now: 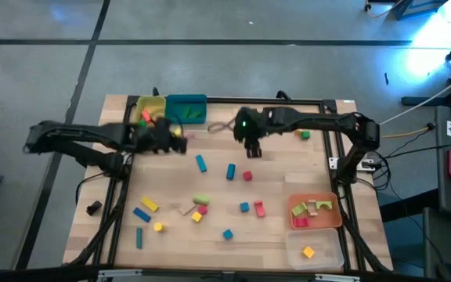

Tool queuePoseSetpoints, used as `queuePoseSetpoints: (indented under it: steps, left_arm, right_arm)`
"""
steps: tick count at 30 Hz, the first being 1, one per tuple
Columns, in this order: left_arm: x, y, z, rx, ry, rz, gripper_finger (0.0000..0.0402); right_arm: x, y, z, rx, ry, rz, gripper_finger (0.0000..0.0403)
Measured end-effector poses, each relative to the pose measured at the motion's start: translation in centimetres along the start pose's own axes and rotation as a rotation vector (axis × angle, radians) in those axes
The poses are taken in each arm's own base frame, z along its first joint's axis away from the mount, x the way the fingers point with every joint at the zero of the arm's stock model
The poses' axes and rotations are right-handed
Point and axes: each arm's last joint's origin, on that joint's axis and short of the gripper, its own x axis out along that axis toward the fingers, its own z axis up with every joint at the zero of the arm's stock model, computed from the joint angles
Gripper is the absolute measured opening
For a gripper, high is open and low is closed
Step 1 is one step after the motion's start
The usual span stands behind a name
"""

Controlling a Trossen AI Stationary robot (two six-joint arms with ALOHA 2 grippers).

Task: Sort blocks by size
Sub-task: Put the pink rectangular block into the blue bin

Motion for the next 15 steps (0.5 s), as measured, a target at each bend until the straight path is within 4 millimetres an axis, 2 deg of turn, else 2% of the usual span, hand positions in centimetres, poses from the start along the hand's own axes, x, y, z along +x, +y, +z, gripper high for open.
queuePoseSetpoints:
  steps: [4, 9, 12, 15]
  left_arm:
    - [-0.4, 2.6, 3.1, 0.056, -0.145, 0.133, 0.0042]
    - [0.8, 4.9, 5.5, 0.102, -0.2, 0.317, 0.0045]
    - [1.6, 5.6, 6.4, 0.09, -0.204, 0.369, 0.0046]
    - [2.6, 5.9, 6.8, 0.091, -0.172, 0.367, 0.0047]
  right_arm:
    - [0.0, -3.5, 0.1, 0.05, -0.122, -0.105, 0.0198]
    - [0.5, -7.1, 0.2, 0.182, -0.27, -0.219, 0.0198]
    - [1.4, -8.2, 0.1, 0.251, -0.311, -0.225, 0.0198]
    - [2.0, -8.3, 0.0, 0.263, -0.32, -0.19, 0.0198]
